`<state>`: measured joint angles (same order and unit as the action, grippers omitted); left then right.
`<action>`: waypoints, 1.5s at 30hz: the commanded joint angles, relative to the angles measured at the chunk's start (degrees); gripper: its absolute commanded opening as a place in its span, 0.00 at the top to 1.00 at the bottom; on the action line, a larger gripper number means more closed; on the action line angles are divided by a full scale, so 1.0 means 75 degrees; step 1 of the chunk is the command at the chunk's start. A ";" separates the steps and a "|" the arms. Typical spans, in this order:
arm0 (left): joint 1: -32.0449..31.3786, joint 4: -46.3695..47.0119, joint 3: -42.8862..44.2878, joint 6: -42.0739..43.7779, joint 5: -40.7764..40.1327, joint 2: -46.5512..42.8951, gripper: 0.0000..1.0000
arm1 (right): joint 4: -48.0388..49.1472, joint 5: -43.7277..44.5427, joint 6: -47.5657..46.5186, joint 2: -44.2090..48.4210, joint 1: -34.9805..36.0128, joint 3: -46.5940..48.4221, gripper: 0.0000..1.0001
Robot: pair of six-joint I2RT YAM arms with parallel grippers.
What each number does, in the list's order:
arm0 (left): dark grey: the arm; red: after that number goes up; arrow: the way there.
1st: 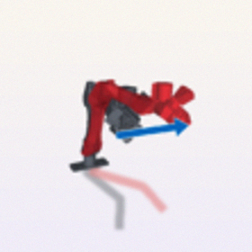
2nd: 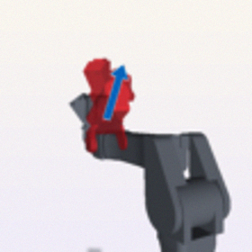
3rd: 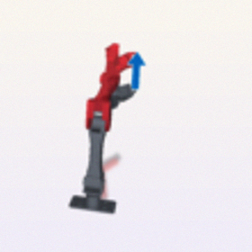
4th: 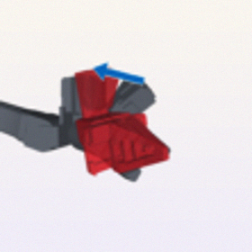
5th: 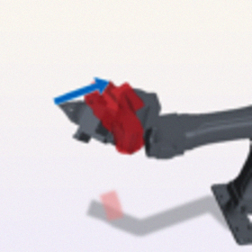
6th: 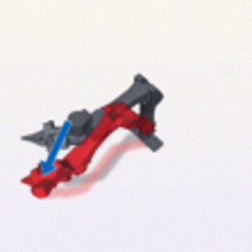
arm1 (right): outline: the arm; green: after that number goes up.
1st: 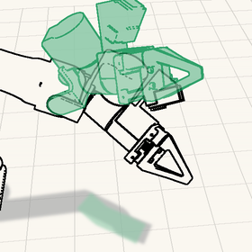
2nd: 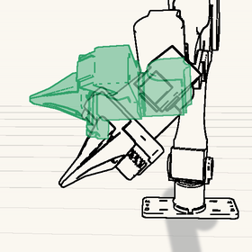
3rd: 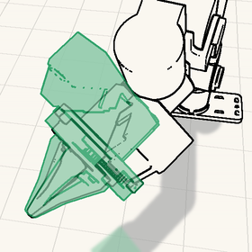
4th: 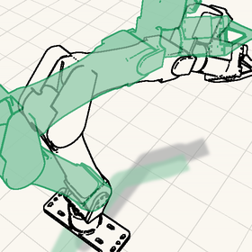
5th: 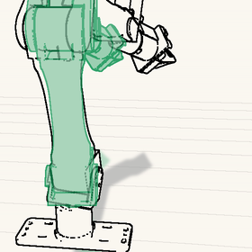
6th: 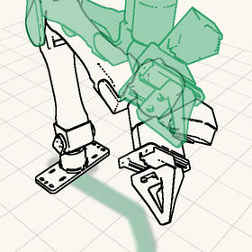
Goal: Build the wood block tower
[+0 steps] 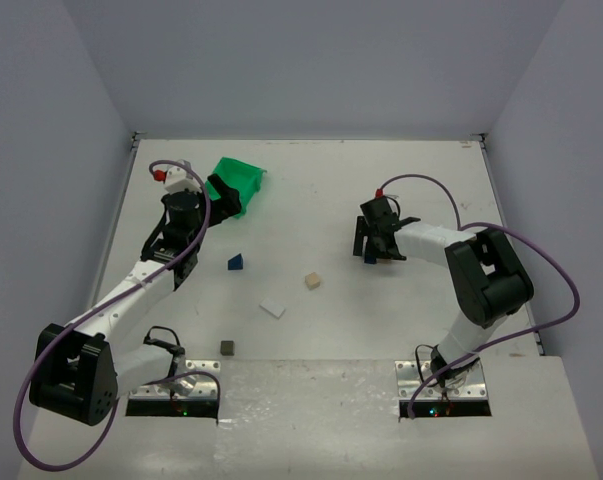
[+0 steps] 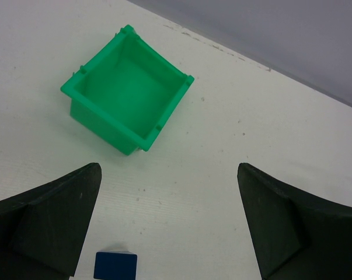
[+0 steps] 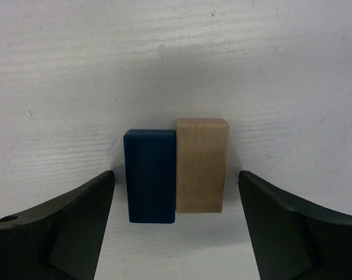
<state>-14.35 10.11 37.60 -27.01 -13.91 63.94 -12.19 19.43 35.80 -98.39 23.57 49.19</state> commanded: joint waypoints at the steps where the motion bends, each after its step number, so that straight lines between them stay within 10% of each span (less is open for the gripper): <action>1: -0.0114 0.0363 0.0353 0.0085 -0.0032 -0.0018 0.00 | 0.0046 -0.0053 -0.0059 0.0391 -0.0038 -0.0036 0.10; 45: -0.0184 0.0441 0.0326 0.0120 0.0089 -0.0069 0.00 | 0.0183 -0.0715 -0.0320 0.1189 0.0048 -0.1051 0.01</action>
<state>-15.05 10.22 37.67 -26.95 -13.28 63.94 -13.87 17.58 35.31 -90.41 23.81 41.09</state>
